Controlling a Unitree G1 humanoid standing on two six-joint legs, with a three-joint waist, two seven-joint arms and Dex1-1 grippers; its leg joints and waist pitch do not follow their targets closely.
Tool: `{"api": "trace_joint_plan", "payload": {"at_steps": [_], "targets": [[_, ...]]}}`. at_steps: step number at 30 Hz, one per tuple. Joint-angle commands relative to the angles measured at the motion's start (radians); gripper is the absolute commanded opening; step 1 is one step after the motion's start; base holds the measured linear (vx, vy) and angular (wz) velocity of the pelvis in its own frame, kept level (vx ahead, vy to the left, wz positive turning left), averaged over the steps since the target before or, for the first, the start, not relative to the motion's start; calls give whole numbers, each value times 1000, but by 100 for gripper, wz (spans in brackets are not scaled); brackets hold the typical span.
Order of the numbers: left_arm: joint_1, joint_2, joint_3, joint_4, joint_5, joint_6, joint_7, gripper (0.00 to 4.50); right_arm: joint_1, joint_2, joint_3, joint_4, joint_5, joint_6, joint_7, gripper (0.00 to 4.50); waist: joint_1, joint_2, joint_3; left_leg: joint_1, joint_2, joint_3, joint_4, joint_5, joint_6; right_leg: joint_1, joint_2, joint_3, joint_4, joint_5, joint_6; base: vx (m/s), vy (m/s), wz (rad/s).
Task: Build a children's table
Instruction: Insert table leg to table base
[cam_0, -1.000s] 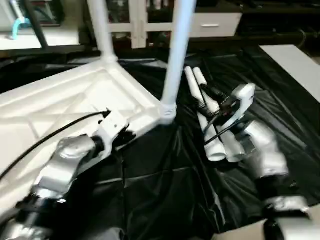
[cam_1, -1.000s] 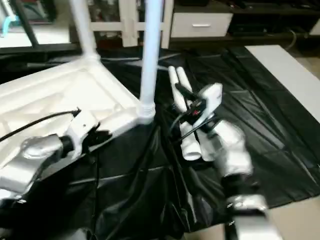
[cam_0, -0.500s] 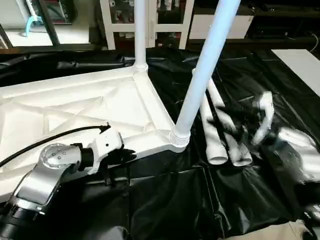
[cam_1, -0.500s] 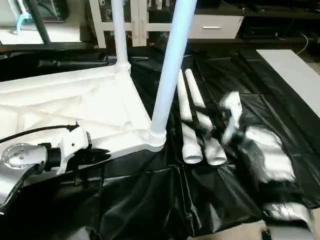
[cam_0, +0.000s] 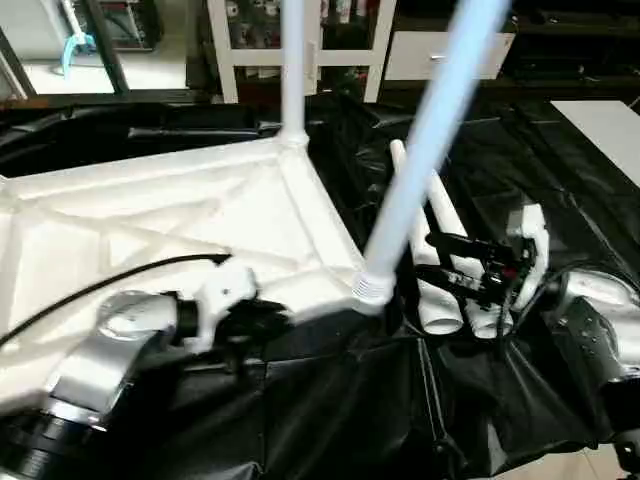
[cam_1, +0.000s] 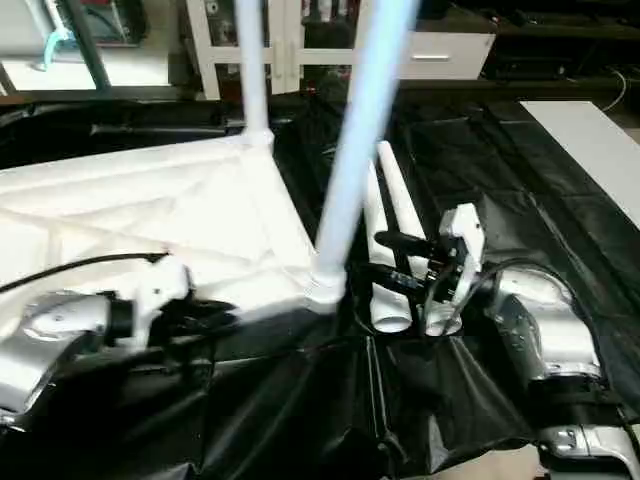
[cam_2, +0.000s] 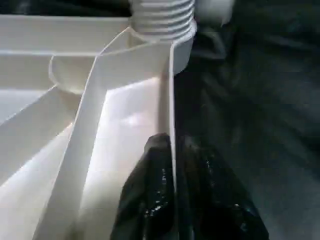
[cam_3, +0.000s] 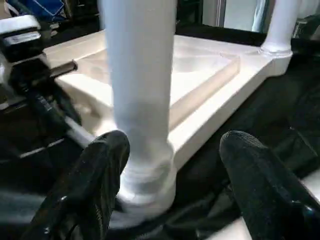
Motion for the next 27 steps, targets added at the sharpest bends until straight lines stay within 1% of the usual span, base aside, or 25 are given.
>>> {"api": "trace_joint_plan", "payload": {"at_steps": [1, 2, 4, 5, 6, 7, 10, 11, 12, 14, 17, 19, 20, 21, 24, 26, 27], "targets": [[3, 11, -13, -58, -10, -13, -23, 93, -10, -6, -11, -12, -4, -12, -1, 328, -3, 2, -85, 30, 74, -41, -46, 150, 182, 56, -84, 50, -35, 354, -323, 0, 0, 0], [3, 11, -13, -58, -10, -13, -23, 101, -10, -6, -11, -12, -4, -12, -1, 328, -3, 2, -85, 30, 74, -41, -46, 150, 182, 56, -84, 50, -35, 354, -323, 0, 0, 0], [-8, 8, -10, -66, -4, -13, -17, 101, -10, -3, -12, -14, -7, -13, -5, 328, -6, 0, -81, 27, 72, -40, -47, 105, 171, 58, -87, 52, -42, 305, -313, 0, 0, 0], [-13, 5, -9, -66, -1, -16, -14, 101, -11, -1, -13, -14, -7, -15, -7, 328, -7, 1, -80, 28, 73, -40, -48, 87, 163, 57, -87, 53, -45, 276, -310, 0, 0, 0], [-23, 0, -17, -57, 16, -29, -5, 101, -11, 1, -13, -13, -8, -17, -9, 328, -6, 5, -81, 28, 73, -41, -48, 80, 158, 58, -87, 53, -46, 264, -309, 0, 0, 0], [-30, -2, -25, -50, 29, -39, -1, 101, -11, 2, -13, -12, -9, -19, -11, 328, -8, 3, -80, 28, 74, -41, -48, 68, 149, 57, -87, 53, -48, 243, -307, 0, 0, 0], [-39, 0, -45, -43, 47, -36, 0, 101, -10, 4, -14, -13, -10, -20, -12, 328, -9, 3, -81, 29, 73, -42, -48, 68, 140, 57, -86, 54, -46, 239, -308, 0, 0, 0], [-41, 3, -54, -40, 57, -38, 4, 101, -10, 5, -14, -13, -10, -21, -13, 328, -8, 11, -81, 28, 73, -44, -47, 66, 137, 57, -88, 54, -45, 237, -309, 0, 0, 0], [-43, 6, -63, -34, 70, -38, 10, 101, -10, 5, -14, -13, -11, -22, -14, 328, -11, 9, -80, 29, 73, -43, -48, 60, 135, 56, -86, 53, -48, 234, -308, 0, 0, 0], [-50, 11, -80, -6, 119, -56, 40, 101, -8, 6, -17, -14, -11, -24, -18, 328, -13, 9, -81, 29, 73, -43, -47, 51, 132, 57, -86, 54, -49, 232, -306, 0, 0, 0], [-51, 11, -84, 9, 129, -54, 45, 101, -6, 6, -17, -16, -11, -25, -20, 328, -12, 9, -83, 29, 73, -44, -47, 50, 126, 59, -87, 54, -48, 235, -307, 0, 0, 0], [-47, 8, -84, 3, 114, -38, 36, 101, -5, 5, -16, -15, -13, -28, -21, 328, -12, 8, -82, 29, 73, -44, -49, 34, 119, 59, -87, 54, -49, 218, -310, 0, 0, 0], [-45, 7, -85, 1, 111, -33, 35, 119, -5, 4, -16, -14, -14, -29, -21, 328, -12, 8, -82, 29, 73, -44, -49, 29, 117, 59, -88, 54, -50, 210, -311, 0, 0, 0], [-43, 8, -93, 5, 131, -46, 48, 130, -7, 5, -15, -12, -15, -30, -21, 328, -12, 7, -83, 29, 73, -44, -48, 24, 115, 60, -88, 54, -50, 203, -310, 0, 0, 0], [-43, 9, -99, 20, 158, -57, 69, 136, -9, 8, -12, -11, -16, -32, -20, 328, -11, 8, -84, 30, 72, -44, -47, 31, 117, 60, -87, 55, -49, 211, -306, 0, 0, 0], [-43, 11, -102, 26, 169, -63, 75, 136, -11, 9, -10, -10, -18, -33, -19, 328, -11, 6, -88, 29, 71, -44, -44, 52, 128, 61, -86, 55, -46, 237, -304, 0, 0, 0], [-42, 11, -101, 27, 171, -64, 77, 136, -11, 9, -8, -10, -18, -33, -18, 328, -9, 8, -90, 28, 71, -45, -43, 66, 133, 61, -87, 54, -43, 257, -306, 0, 0, 0]]}}
